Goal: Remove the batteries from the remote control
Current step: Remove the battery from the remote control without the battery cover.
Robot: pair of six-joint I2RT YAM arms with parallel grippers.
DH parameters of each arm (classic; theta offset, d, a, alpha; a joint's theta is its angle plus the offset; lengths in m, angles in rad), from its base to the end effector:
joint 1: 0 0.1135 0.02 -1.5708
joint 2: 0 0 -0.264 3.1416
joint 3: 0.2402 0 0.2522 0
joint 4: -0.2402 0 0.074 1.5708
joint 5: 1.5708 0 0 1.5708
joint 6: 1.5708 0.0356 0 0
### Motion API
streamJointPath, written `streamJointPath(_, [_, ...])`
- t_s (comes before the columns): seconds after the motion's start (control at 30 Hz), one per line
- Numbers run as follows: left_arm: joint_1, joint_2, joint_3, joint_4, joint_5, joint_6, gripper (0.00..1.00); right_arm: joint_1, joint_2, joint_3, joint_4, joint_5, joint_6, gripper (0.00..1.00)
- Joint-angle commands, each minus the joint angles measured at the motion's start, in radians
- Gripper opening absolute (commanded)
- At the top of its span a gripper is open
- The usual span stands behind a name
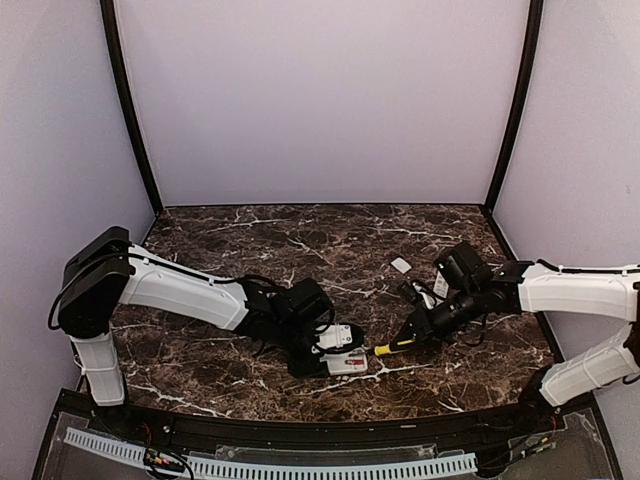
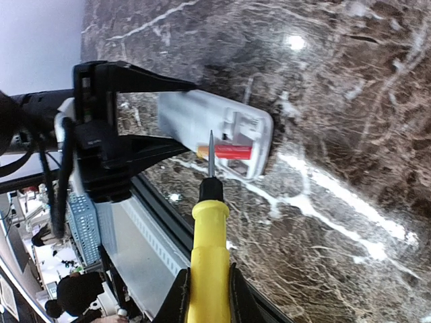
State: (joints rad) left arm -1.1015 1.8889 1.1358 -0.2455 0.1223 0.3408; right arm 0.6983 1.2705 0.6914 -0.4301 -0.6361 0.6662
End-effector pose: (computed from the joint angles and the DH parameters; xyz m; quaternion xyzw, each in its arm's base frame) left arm 0.1687 -0.3422 0.1486 0.6452 0.7078 -0.1590 0.2398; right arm 0.1660 0.1669 0.1950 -0.1013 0.9111 0.3992 0.0148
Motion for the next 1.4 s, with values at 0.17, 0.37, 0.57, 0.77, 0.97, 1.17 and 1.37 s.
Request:
streamJointPath(0.17, [-0.001, 0.026, 0.02, -0.031, -0.015, 0.007, 0.37, 0.003, -0.053, 0.029, 0.059, -0.065, -0.005, 0.0])
streamJointPath(0.37, [0.001, 0.027, 0.022, -0.027, -0.018, -0.008, 0.37, 0.001, -0.099, 0.05, -0.074, 0.027, -0.035, 0.0])
streamJointPath(0.57, [0.025, 0.03, 0.038, -0.032, -0.006, -0.028, 0.37, 0.004, -0.201, 0.045, -0.215, 0.076, -0.062, 0.0])
streamJointPath(0.77, [0.052, 0.03, 0.065, -0.053, 0.073, -0.058, 0.37, 0.004, -0.227, 0.001, -0.148, 0.102, -0.011, 0.0])
streamJointPath(0.97, [0.095, 0.037, 0.101, -0.098, 0.21, -0.123, 0.37, 0.004, -0.218, 0.014, -0.103, 0.151, 0.004, 0.0])
streamJointPath(1.17, [0.169, 0.036, 0.146, -0.146, 0.438, -0.267, 0.37, 0.004, -0.22, 0.023, -0.089, 0.161, -0.001, 0.0])
streamJointPath(1.37, [0.186, 0.036, 0.134, -0.189, 0.551, -0.336, 0.37, 0.005, -0.251, 0.002, -0.051, 0.079, -0.028, 0.0])
